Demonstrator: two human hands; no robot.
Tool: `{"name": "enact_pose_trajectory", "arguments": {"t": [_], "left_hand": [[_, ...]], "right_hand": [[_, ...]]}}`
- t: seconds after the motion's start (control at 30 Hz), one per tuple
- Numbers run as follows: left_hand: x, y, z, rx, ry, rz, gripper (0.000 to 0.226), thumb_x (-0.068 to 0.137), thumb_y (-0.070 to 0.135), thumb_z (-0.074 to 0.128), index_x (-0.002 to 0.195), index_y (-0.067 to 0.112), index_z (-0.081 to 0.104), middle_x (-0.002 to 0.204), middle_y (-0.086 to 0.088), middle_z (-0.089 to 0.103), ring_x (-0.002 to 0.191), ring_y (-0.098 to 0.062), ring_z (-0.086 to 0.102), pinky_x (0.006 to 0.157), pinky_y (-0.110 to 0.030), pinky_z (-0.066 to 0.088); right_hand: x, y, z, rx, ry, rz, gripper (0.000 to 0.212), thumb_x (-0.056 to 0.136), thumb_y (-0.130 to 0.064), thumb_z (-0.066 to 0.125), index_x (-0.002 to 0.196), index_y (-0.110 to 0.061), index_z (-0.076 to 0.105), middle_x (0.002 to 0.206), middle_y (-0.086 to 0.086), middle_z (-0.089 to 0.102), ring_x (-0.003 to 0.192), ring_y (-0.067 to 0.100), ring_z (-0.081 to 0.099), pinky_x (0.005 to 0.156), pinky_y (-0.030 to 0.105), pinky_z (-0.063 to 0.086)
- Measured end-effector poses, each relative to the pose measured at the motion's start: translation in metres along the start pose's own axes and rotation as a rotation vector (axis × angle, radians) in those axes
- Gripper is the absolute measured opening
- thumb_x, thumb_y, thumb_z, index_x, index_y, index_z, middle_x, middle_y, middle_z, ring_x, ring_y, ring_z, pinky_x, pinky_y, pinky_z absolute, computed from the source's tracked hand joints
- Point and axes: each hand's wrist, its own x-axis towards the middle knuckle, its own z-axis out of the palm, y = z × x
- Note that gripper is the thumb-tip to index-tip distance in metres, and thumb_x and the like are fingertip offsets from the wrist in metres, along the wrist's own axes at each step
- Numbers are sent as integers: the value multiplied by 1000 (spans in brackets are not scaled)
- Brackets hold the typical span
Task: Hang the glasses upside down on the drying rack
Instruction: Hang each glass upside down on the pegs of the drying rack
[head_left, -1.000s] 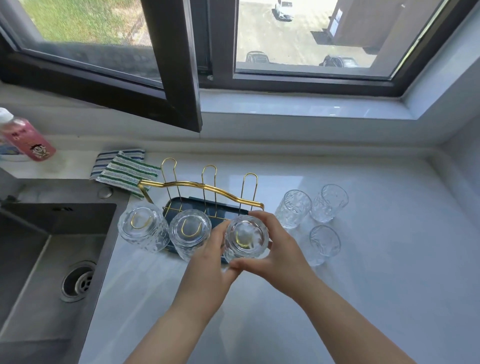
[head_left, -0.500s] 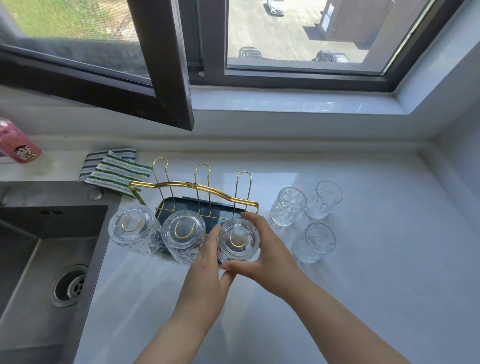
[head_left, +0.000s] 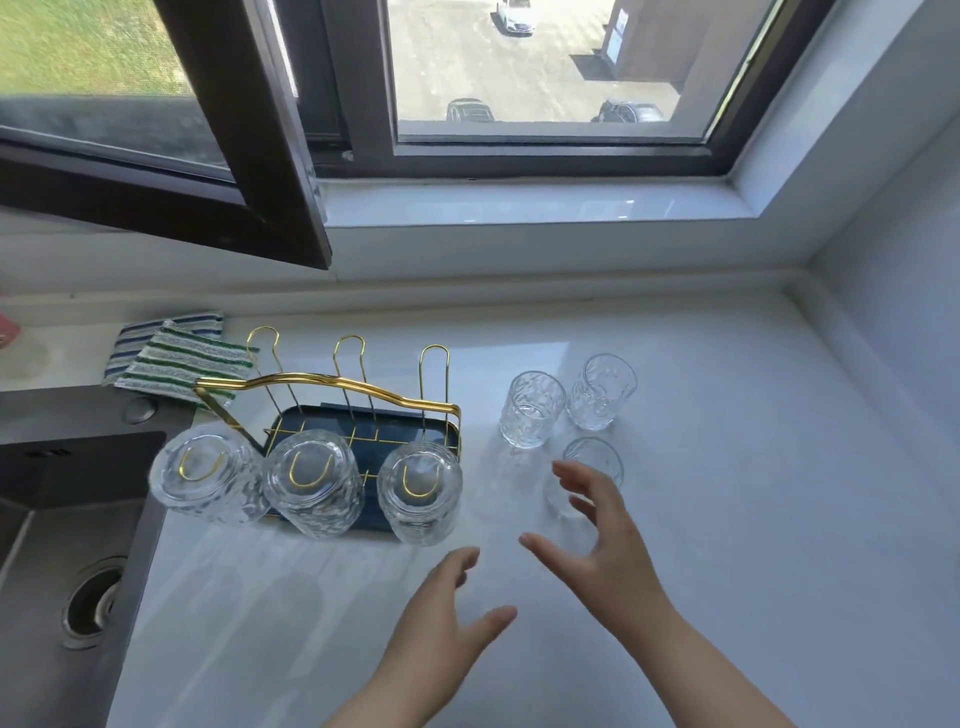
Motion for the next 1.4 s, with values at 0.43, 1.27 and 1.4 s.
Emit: {"name": "enact_pose_trajectory", "arguments": {"t": [0.43,1.27,1.4], "left_hand": [[109,73,54,40,-14,162,96,65,24,78,141,27,19,147,6,30,131,-8,30,95,-14,24],[-12,115,-35,-533,-22,417,62,54,22,74,106,35,43,110,12,55,108,-11,59,76,-31,55],[-21,117,-65,-548,0,483,71,55,14,74,113,38,43,114,-6,56,108,-23,60,90,-38,51]], "right_hand": [[34,74,-32,49,-44,277,83,69,-15,79,133,-25,28,131,-11,42,113,-3,47,90,9,35],[2,-30,-47,981,-460,193,75,71,-45,73,129,-3,49,133,20,55,125,39,48,101,44,45],[15,-68,-33,1070,-468,103,71,74,-33,73,131,-2,45,130,18,57,123,36,50,97,41,47]]}}
